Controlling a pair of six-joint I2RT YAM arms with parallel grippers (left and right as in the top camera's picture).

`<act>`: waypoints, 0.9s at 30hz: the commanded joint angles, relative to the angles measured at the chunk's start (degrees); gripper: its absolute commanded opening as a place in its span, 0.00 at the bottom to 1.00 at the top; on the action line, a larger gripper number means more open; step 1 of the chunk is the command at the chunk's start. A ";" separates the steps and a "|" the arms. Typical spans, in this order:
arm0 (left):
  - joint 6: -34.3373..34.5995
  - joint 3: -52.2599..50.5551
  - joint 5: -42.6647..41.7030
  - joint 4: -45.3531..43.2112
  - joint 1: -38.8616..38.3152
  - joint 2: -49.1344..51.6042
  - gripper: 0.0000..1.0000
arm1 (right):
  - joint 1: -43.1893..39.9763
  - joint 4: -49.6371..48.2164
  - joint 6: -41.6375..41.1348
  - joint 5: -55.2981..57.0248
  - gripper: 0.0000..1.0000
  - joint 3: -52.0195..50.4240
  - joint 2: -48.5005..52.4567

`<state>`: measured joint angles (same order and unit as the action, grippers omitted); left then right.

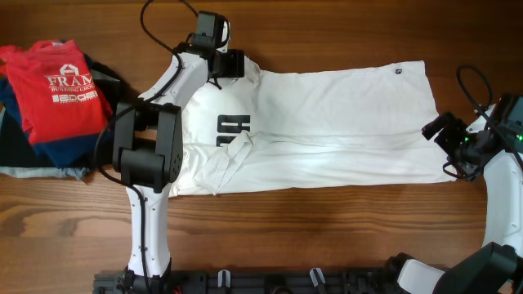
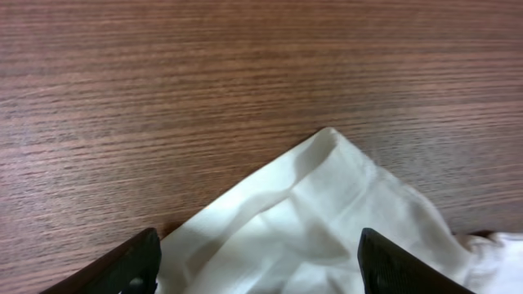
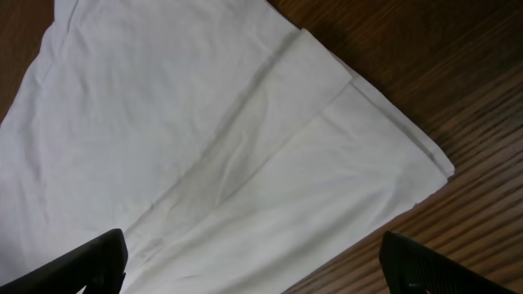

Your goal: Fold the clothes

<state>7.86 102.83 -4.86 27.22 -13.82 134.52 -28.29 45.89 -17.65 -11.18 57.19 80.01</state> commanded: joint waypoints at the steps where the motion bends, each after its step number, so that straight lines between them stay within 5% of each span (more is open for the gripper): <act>1: 0.52 1.11 1.88 2.19 0.02 3.32 0.77 | -0.17 0.09 1.01 -0.96 1.00 0.94 -0.61; 7: 0.48 1.11 0.22 3.34 -1.86 4.96 0.65 | -0.17 0.07 0.98 -0.96 1.00 0.94 -0.61; 11: 0.48 1.11 -0.02 2.97 -3.41 4.96 0.32 | -0.17 0.07 1.01 -0.96 1.00 0.94 -0.61; 15: 0.50 1.11 -0.02 2.97 -4.09 4.94 0.17 | -0.17 0.04 0.98 -0.96 1.00 0.94 -0.61; 18: 0.50 1.14 0.02 3.06 -3.89 4.55 0.11 | -0.17 0.04 1.05 -0.94 0.98 0.94 -0.61; 22: 4.81 1.14 0.46 3.19 -2.49 1.55 0.07 | -0.17 -0.55 1.31 -0.96 0.78 0.94 -0.61; 27: 7.63 1.14 0.39 3.91 -1.38 -3.96 0.05 | 1.38 -3.28 5.77 -2.08 0.83 1.01 -0.26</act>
<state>12.25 104.53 -3.75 30.50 -16.32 135.59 -28.27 44.38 -15.66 -11.62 57.19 80.01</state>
